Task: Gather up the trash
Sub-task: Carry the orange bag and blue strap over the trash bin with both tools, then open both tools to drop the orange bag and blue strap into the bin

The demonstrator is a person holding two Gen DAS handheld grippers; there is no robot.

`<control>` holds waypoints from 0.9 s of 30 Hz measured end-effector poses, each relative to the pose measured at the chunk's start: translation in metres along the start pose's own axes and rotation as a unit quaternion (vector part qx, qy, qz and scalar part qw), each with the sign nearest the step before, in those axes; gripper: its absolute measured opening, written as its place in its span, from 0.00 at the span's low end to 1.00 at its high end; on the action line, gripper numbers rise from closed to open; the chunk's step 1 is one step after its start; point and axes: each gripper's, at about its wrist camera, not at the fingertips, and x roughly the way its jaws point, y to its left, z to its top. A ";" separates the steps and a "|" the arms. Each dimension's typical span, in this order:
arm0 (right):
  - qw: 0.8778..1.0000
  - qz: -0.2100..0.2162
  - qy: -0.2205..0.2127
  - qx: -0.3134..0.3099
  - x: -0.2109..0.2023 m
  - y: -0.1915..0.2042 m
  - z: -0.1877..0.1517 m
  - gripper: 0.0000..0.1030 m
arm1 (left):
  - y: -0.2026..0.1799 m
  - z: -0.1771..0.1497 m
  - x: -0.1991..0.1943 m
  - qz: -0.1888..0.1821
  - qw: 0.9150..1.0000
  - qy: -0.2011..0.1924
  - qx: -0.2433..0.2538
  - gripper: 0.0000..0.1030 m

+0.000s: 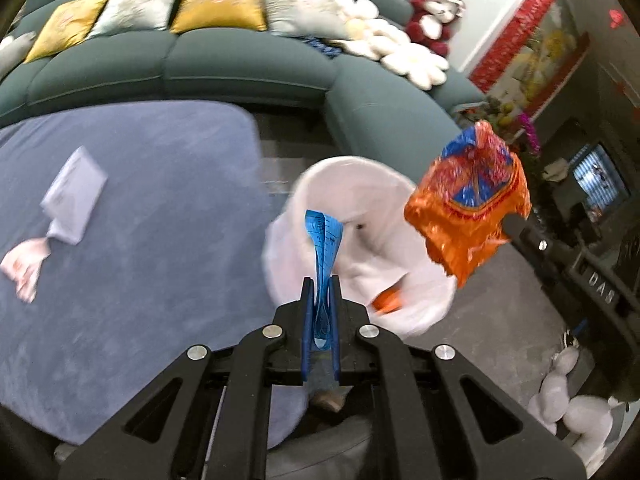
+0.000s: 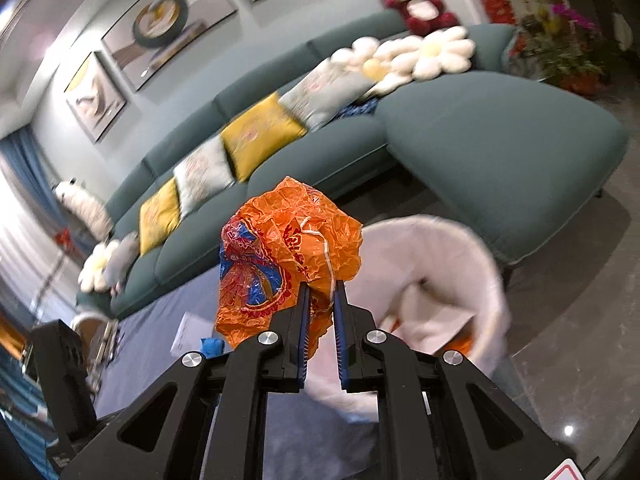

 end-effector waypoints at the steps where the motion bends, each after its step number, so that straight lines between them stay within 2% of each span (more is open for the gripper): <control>1: 1.000 -0.005 -0.004 0.004 -0.003 -0.007 0.003 0.11 | -0.010 0.004 0.004 -0.005 1.000 0.001 0.005 0.07; 8: 0.999 -0.037 -0.016 0.030 -0.015 -0.055 0.015 0.11 | -0.056 0.025 0.043 -0.028 0.999 0.010 0.030 0.07; 10: 0.998 -0.041 -0.015 0.036 -0.016 -0.063 0.015 0.11 | -0.062 0.027 0.046 -0.022 0.999 0.006 0.029 0.08; 11: 0.998 -0.042 -0.015 0.038 -0.015 -0.066 0.015 0.11 | -0.063 0.029 0.047 -0.017 0.999 0.002 0.028 0.11; 13: 0.998 -0.041 -0.014 0.040 -0.014 -0.070 0.015 0.11 | -0.065 0.033 0.050 -0.012 1.000 0.002 0.020 0.31; 14: 0.998 -0.040 -0.014 0.040 -0.013 -0.069 0.015 0.11 | -0.063 0.035 0.049 -0.009 1.000 -0.001 0.012 0.34; 27: 1.000 -0.015 -0.003 0.021 0.003 -0.051 0.015 0.16 | -0.046 0.030 0.037 0.022 1.000 -0.014 0.005 0.37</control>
